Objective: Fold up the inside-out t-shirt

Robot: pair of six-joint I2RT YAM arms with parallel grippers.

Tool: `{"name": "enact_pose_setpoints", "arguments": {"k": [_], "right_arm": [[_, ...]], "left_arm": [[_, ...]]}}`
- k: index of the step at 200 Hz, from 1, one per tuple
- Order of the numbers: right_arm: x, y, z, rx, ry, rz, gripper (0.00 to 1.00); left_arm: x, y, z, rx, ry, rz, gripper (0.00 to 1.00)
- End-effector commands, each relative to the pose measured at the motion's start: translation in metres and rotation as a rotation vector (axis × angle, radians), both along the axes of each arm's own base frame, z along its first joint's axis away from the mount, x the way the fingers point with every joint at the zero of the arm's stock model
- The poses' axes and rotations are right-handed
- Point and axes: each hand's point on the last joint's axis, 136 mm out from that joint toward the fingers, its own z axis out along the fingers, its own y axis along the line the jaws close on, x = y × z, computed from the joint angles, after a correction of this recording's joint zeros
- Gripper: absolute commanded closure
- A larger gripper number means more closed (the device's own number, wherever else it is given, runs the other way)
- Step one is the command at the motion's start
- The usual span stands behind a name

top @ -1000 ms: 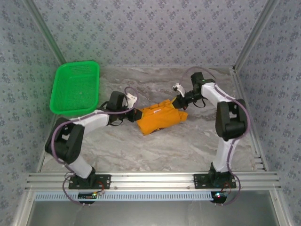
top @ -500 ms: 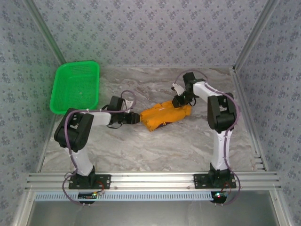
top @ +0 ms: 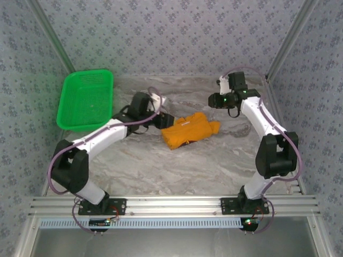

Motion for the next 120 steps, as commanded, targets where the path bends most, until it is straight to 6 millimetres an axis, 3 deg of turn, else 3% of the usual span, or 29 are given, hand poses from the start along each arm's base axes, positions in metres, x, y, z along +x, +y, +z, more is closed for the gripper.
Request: {"name": "enact_pose_setpoints", "arguments": {"k": [1, 21, 32, 56, 62, 71, 99, 120], "right_arm": [[-0.041, 0.027, -0.053, 0.056, 0.226, 0.066, 0.67], [-0.043, 0.046, -0.076, 0.139, 0.262, 0.087, 0.77], [-0.039, 0.049, -0.095, 0.175, 0.295, 0.070, 0.79], [-0.034, 0.034, -0.144, 0.199, 0.402, -0.060, 0.91], [-0.045, 0.029, -0.163, 0.205, 0.449, -0.095, 0.91], [-0.050, 0.026, -0.174, 0.231, 0.474, -0.117, 0.91], [-0.066, 0.027, -0.180, 0.273, 0.490, -0.102, 0.88], [-0.065, 0.021, -0.159, 0.237, 0.413, -0.054, 0.74]], "left_arm": [[-0.004, -0.009, -0.039, 0.059, 0.063, 0.055, 0.60], [-0.002, -0.014, -0.068, 0.097, 0.075, 0.071, 0.60], [0.000, -0.012, -0.094, 0.138, 0.093, 0.090, 0.61], [-0.002, 0.005, -0.147, 0.243, 0.125, 0.125, 0.63], [-0.005, 0.009, -0.159, 0.255, 0.138, 0.129, 0.64], [-0.010, 0.016, -0.172, 0.260, 0.156, 0.138, 0.64], [-0.023, 0.025, -0.183, 0.240, 0.172, 0.131, 0.64], [-0.027, 0.027, -0.170, 0.208, 0.182, 0.108, 0.64]]}}
